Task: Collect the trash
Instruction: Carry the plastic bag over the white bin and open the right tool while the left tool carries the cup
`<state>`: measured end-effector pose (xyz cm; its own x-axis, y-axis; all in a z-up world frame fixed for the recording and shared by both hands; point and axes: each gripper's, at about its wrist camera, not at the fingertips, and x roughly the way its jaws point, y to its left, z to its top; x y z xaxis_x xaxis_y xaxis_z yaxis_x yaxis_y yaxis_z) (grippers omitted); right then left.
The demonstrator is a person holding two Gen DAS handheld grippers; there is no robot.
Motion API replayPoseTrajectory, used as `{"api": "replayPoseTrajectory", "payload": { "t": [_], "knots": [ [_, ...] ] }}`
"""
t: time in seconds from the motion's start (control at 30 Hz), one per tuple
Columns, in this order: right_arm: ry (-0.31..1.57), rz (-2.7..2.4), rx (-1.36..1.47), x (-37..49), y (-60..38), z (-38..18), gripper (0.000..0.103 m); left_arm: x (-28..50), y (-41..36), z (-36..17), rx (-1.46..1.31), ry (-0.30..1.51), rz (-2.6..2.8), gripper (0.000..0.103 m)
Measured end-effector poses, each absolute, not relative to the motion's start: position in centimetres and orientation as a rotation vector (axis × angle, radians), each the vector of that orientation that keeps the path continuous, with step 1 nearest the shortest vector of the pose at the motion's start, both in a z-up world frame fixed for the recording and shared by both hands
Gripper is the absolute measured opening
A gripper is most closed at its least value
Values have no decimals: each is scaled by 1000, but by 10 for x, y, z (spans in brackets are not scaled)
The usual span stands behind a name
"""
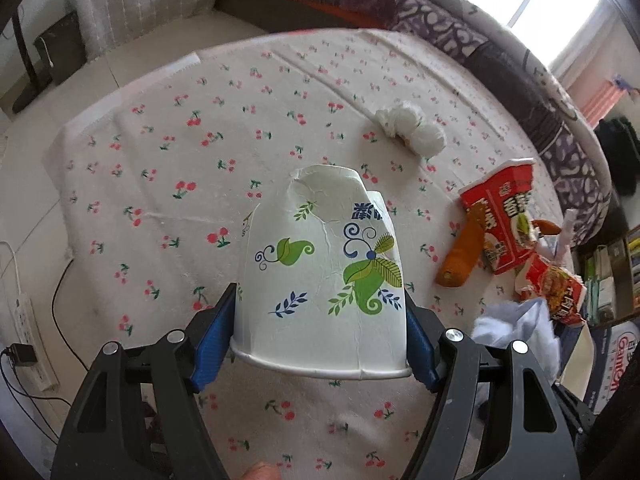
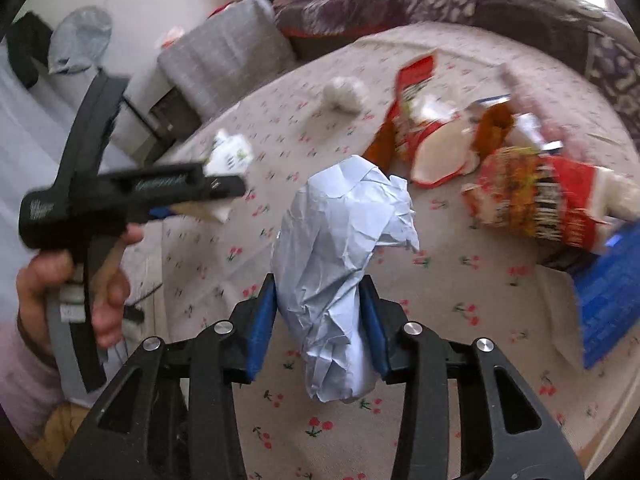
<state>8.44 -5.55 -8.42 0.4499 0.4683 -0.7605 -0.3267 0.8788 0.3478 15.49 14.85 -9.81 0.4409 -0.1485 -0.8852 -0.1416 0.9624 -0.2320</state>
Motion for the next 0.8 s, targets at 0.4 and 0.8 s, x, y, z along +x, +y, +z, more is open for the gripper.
{"api": "replayPoseTrajectory", "payload": {
  "t": [0.4, 0.8],
  "knots": [
    [747, 190, 231, 61, -99, -33, 39, 121, 120, -54, -233, 954, 4, 72],
    [641, -152, 219, 27, -183, -28, 41, 92, 58, -31, -126, 852, -47, 72]
  ]
}}
